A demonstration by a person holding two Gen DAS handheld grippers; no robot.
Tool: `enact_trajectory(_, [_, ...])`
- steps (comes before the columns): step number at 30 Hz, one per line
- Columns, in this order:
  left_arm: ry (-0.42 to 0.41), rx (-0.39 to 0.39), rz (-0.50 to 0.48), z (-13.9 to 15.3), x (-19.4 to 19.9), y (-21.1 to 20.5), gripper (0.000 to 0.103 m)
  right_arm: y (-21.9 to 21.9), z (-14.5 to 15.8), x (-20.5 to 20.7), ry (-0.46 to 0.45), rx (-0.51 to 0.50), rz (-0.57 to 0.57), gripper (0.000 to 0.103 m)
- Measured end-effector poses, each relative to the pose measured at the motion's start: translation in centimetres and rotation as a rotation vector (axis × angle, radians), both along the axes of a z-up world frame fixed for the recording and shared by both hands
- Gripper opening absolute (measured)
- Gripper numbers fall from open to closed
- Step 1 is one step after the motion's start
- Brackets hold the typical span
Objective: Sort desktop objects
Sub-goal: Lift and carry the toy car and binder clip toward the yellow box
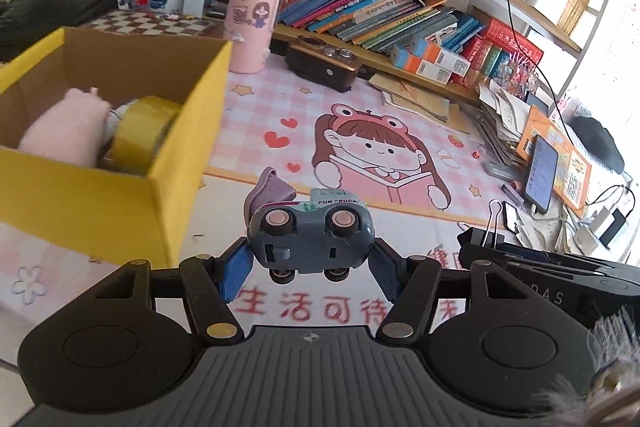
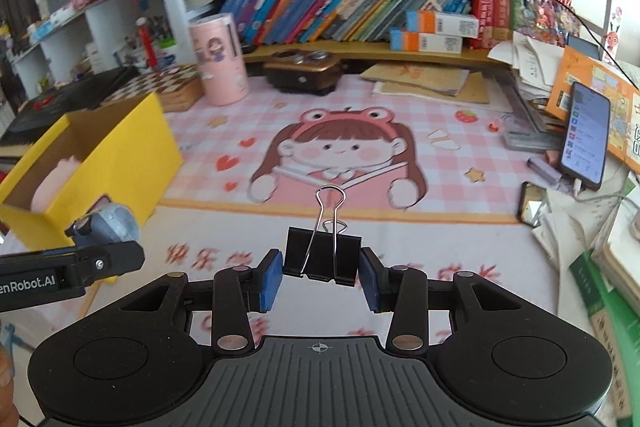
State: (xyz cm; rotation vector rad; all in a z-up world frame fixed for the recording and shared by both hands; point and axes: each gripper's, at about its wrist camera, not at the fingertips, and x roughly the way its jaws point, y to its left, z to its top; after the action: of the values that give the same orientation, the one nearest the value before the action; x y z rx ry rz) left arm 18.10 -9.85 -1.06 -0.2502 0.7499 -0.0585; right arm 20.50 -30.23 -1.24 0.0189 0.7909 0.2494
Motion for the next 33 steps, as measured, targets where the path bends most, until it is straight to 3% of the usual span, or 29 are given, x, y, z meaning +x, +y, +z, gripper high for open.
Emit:
enact_trajectory(20, [-0.024, 0.008, -0.053, 0.6, -9.4, 7.3, 0.061, 7.9, 0.9, -10.4, 0.006, -0.018, -0.021, 0.041])
enact_trajectory(33, [-0.026, 0.030, -0.060, 0.5, -13.4, 11.1, 0.061, 11.8, 0.4, -14.4, 0.033, 0.001, -0.021, 0.041])
